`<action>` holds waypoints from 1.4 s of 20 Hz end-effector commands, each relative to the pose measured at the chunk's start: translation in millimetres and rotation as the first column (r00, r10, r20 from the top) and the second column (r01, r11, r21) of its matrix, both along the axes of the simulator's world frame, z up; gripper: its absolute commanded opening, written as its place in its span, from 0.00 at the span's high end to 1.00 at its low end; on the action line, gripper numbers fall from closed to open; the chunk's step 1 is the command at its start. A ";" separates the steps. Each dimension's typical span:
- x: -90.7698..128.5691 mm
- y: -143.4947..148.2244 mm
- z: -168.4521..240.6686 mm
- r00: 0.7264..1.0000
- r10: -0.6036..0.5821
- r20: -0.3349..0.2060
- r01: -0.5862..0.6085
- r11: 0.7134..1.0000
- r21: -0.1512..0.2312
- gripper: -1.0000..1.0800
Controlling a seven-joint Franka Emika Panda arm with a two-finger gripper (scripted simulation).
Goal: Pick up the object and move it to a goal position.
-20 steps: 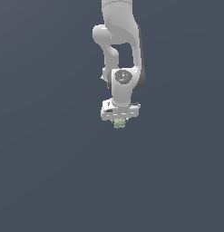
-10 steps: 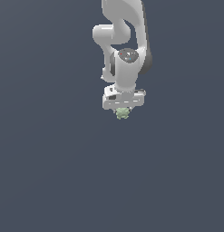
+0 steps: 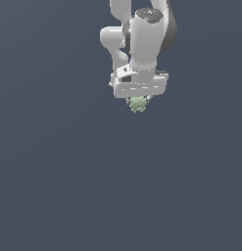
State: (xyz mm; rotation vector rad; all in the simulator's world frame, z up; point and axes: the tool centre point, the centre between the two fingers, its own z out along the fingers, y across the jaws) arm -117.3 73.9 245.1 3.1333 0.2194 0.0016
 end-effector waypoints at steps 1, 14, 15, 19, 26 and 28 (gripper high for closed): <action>-3.8 4.2 25.8 1.000 0.000 -0.001 0.000 1.000 0.000 1.00; -16.3 24.8 149.1 1.000 0.000 -0.001 0.000 1.000 0.000 1.00; -16.8 26.0 156.2 1.000 0.000 -0.001 0.000 1.000 0.000 1.00; -18.0 30.1 179.6 1.000 0.000 -0.001 0.000 1.000 0.000 1.00; -17.9 33.7 200.5 1.000 -0.001 -0.001 0.001 1.000 0.000 1.00; -17.6 34.0 202.0 1.000 -0.001 -0.001 0.001 1.000 0.000 1.00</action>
